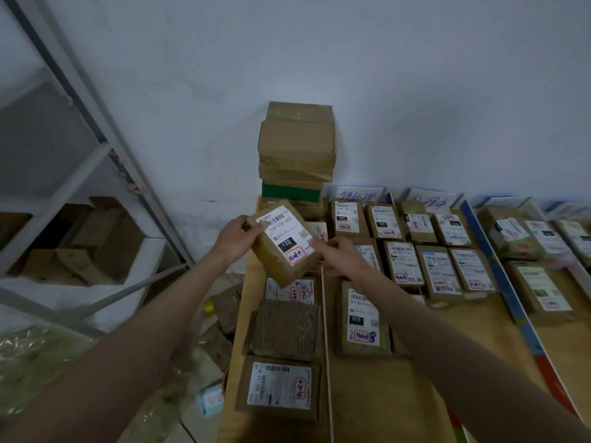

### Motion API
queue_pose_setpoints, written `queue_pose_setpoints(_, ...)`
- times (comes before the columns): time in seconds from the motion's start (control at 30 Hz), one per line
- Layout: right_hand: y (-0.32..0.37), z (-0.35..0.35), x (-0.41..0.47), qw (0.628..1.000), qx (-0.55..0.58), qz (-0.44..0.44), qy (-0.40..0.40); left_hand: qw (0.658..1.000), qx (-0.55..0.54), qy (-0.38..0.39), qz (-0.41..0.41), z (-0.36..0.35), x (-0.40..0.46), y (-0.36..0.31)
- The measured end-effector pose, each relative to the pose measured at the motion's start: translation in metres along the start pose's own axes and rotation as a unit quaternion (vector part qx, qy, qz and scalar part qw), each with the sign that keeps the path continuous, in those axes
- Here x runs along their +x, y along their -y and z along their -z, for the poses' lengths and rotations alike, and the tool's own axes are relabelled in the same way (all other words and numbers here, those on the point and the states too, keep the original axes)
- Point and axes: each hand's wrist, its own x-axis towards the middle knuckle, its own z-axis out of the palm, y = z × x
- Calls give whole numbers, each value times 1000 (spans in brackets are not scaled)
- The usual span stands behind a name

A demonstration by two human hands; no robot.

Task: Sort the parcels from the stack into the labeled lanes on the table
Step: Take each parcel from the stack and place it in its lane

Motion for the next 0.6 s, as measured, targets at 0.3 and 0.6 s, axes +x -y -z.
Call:
queue_pose_setpoints(0.3, -3, 4, -32, 998, -12, 21, 66, 992, 82, 83, -42, 4, -26, -21)
queue_pose_setpoints(0.6, -34, 55, -69, 992, -97, 10, -85, 931, 320, 13, -174, -36, -48, -29)
